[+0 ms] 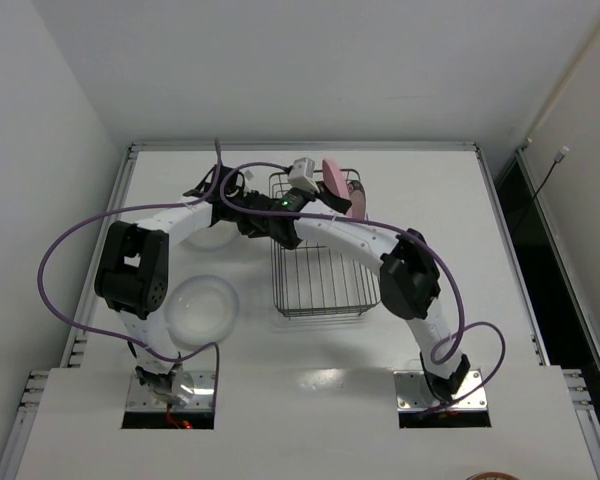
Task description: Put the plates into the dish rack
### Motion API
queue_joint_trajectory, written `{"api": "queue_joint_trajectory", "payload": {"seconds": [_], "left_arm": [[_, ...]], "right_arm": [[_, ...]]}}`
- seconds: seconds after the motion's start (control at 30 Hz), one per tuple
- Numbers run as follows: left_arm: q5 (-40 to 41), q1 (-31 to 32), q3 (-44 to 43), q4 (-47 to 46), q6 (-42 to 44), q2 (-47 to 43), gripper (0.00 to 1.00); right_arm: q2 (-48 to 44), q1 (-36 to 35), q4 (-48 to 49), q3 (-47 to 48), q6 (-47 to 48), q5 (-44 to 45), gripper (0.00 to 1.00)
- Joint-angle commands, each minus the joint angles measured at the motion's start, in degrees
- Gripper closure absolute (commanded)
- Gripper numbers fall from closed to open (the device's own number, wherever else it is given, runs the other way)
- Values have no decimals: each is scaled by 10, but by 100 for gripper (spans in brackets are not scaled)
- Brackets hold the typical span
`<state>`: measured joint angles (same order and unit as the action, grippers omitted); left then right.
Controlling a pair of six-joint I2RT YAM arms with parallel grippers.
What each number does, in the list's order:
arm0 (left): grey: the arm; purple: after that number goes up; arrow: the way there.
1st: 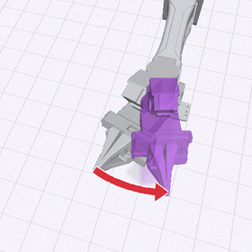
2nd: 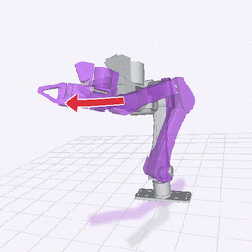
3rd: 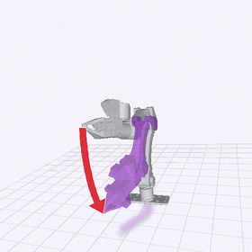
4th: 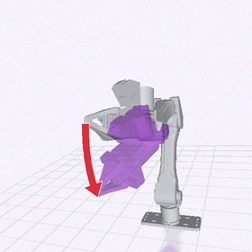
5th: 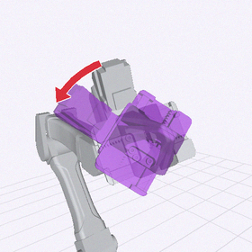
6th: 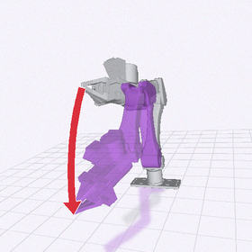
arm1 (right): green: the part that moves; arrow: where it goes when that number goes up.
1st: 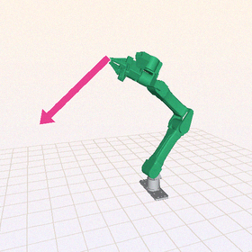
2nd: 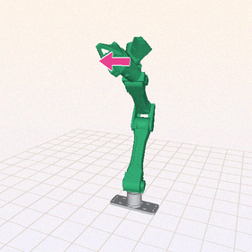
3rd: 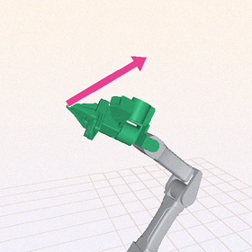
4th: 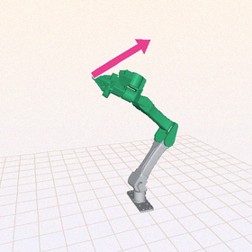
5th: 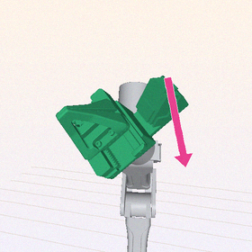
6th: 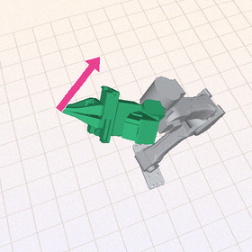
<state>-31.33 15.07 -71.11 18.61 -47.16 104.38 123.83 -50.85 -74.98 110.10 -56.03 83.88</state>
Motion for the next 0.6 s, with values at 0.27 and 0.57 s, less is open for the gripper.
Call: {"api": "queue_joint_trajectory", "payload": {"seconds": [0.27,0.57], "left_arm": [[-7,0,-25,0,3,-9,79],[-7,0,-31,5,8,-9,68]], "right_arm": [[11,-62,-56,-2,-42,-162,100],[-34,-57,-56,-16,-49,-139,59]]}}
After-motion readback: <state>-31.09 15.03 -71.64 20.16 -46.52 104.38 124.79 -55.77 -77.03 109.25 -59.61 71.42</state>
